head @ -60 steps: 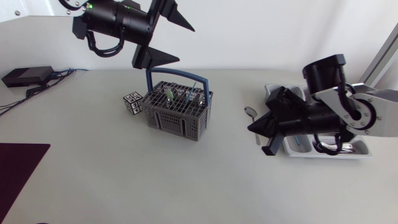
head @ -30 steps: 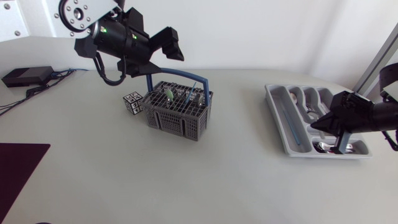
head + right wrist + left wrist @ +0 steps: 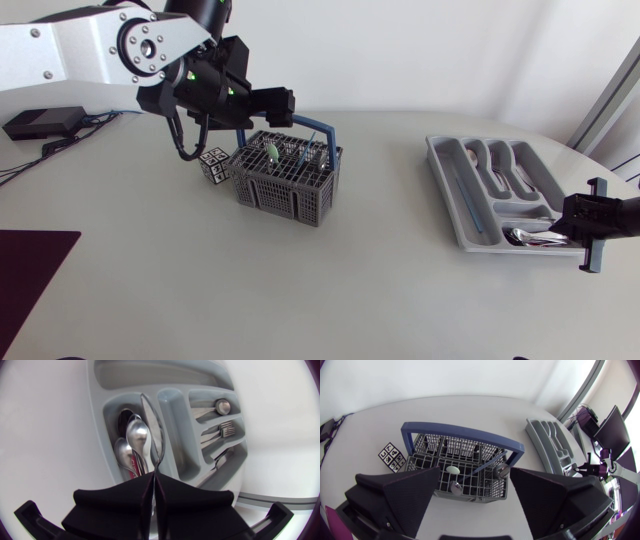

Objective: Transfer all utensils from the basket to the drawer tray.

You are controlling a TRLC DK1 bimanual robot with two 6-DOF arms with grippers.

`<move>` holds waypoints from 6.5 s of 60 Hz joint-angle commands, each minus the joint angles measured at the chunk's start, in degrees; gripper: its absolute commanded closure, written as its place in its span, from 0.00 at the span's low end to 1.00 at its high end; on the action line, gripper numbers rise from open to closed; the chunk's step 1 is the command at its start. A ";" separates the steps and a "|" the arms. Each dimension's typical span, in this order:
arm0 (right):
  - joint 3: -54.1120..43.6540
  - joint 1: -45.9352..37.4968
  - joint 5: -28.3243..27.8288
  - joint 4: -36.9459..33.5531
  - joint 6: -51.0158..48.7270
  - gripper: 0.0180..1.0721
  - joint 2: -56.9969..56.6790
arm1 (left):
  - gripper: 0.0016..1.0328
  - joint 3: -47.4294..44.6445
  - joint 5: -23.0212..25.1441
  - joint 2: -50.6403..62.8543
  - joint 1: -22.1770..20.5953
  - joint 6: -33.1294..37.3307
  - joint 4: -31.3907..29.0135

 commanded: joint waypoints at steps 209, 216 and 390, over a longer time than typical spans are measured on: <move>39.90 76.39 10.32 2.80 112.32 0.94 20.88 | 0.05 -30.13 17.53 -3.80 18.73 37.09 19.61; 39.54 76.22 9.80 3.06 112.14 0.95 20.53 | 0.05 -30.57 17.53 -4.15 18.73 37.09 19.61; -15.65 18.74 27.20 13.61 50.71 0.18 -14.81 | 0.06 3.44 30.10 18.26 30.68 35.51 -10.18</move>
